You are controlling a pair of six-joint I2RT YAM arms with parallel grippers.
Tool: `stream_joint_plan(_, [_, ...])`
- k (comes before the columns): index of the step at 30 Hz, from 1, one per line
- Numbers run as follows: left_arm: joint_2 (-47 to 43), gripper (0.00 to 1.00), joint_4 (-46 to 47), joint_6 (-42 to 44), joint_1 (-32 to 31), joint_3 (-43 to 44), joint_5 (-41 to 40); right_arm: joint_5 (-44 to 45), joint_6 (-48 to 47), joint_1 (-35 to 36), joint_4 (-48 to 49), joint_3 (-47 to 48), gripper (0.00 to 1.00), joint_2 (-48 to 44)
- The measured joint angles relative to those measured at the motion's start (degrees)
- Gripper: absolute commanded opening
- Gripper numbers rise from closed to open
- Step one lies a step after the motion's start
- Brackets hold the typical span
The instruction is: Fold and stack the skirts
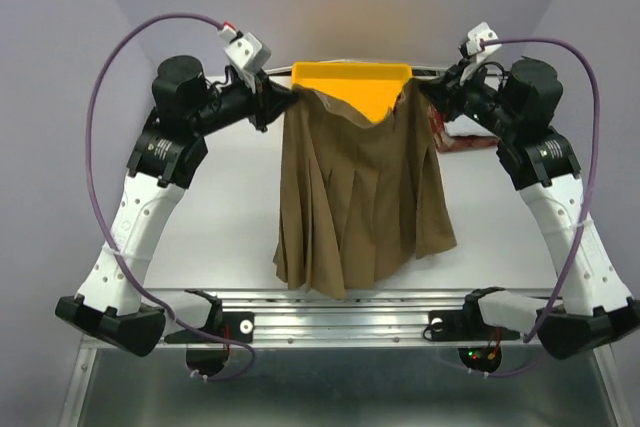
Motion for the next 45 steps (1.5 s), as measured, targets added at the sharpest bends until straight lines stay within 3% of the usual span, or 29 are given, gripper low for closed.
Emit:
stream_joint_plan(5, [5.3, 0.00, -1.3, 4.2, 2.2, 11.6, -13.9, 10.5, -5.2, 0.0, 0.2, 4.7, 0.01, 4.7])
stream_joint_plan(11, [2.2, 0.00, 1.0, 7.9, 2.4, 8.7, -18.6, 12.3, -8.2, 0.5, 2.8, 6.1, 0.01, 3.1])
stream_joint_plan(16, [-4.1, 0.00, 3.3, 10.6, 2.4, -2.3, -17.0, 10.5, -9.1, 0.6, 2.3, 5.8, 0.01, 1.7])
stream_joint_plan(23, [-14.3, 0.00, 3.2, 12.3, 2.4, -9.0, -12.7, 6.0, -9.9, 0.9, -3.7, 3.9, 0.01, -4.3])
stream_joint_plan(30, [-31.1, 0.00, -3.3, 12.3, 2.4, -13.8, -2.7, -2.4, -9.4, 1.3, -13.8, 3.9, 0.01, -15.2])
stream_joint_plan(35, [-37.8, 0.00, -10.4, 12.2, 3.4, -14.1, 5.8, -9.1, -7.3, 1.3, -21.7, 3.8, 0.01, -22.7])
stream_joint_plan(41, [-34.3, 0.00, -14.6, 11.2, 4.0, -23.5, 5.7, -7.1, -8.0, 1.1, -21.1, -12.4, 0.01, -26.8])
stream_joint_plan(45, [-18.9, 0.00, -13.5, 10.8, 4.2, -28.2, -0.3, 0.0, -9.9, 0.8, -16.2, -24.8, 0.01, -17.4])
